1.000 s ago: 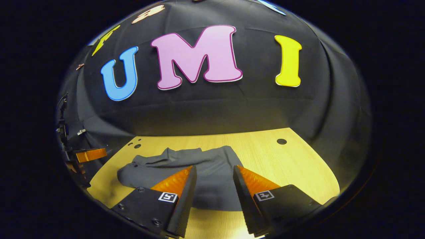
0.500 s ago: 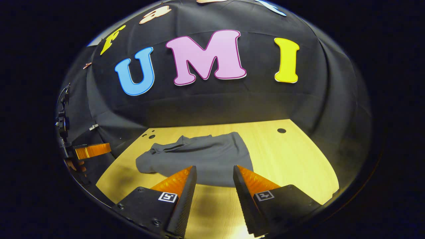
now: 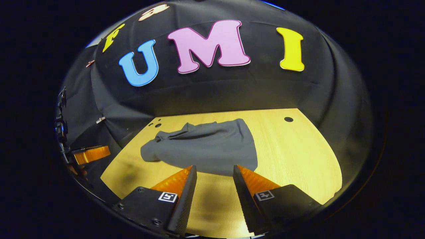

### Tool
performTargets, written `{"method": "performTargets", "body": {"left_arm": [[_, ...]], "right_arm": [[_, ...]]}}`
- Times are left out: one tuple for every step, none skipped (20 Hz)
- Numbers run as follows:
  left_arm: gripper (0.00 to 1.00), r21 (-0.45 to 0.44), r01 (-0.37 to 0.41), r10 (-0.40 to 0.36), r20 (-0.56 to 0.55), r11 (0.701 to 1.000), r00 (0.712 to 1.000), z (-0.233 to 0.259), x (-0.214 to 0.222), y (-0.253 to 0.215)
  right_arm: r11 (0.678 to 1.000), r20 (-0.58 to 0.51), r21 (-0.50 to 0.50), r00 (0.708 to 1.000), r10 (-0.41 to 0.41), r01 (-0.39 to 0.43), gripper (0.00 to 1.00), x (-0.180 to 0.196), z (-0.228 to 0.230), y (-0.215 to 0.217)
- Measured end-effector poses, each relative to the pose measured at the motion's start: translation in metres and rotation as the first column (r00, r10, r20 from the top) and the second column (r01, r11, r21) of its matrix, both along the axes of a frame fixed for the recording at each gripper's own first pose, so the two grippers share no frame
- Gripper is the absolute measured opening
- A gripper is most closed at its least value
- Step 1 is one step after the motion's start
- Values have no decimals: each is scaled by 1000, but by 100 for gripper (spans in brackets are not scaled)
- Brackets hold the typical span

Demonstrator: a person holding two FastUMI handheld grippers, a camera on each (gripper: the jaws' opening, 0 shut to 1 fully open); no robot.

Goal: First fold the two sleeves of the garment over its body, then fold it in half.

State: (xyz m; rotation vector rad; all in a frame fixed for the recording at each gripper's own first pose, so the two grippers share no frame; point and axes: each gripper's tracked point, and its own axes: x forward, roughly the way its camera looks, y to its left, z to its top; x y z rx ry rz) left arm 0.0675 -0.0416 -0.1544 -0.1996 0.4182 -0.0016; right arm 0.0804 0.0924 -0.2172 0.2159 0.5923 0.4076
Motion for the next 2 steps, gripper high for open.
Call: {"method": "performTargets", "body": {"left_arm": [[87,0,-12,12,-4,1000,1000,-1,-1,0],[86,2,-25,25,-11,1000,1000,-2,-1,0]], "right_arm": [[1000,-4,9,1000,10,-10,70,0,-2,1],[999,-10,21,1000,25,-25,70,0,-2,2]]}}
